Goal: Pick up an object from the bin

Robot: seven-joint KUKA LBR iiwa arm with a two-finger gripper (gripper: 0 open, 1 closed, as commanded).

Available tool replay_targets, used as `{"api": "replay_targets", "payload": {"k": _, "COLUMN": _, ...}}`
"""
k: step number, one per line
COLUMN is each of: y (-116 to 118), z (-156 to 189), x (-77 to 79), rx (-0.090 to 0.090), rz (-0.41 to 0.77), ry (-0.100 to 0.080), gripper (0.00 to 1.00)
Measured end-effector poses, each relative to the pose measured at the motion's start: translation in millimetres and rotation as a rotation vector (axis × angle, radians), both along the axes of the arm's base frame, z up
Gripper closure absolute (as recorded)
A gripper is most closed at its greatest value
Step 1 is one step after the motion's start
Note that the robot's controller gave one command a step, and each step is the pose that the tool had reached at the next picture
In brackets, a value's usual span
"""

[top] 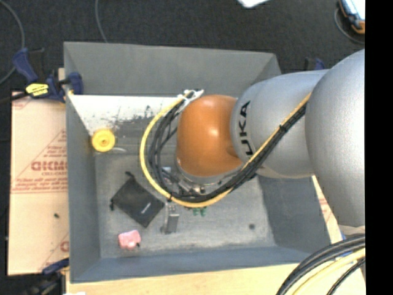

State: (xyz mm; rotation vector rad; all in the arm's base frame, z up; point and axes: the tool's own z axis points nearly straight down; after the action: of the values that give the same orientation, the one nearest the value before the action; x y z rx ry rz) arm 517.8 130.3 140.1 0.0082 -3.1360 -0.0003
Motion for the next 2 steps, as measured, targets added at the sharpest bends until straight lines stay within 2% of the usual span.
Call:
{"api": "replay_targets", "payload": {"k": 1, "y": -1, "z": 5, "x": 1.7, "rx": 0.002, "rz": -0.006, "ry": -0.008, "gripper": 0.00}}
{"api": "replay_targets", "payload": {"k": 2, "y": 56, "z": -69, "x": 7.0, "rx": 0.002, "rz": -0.024, "ry": -0.001, "gripper": 0.00}}
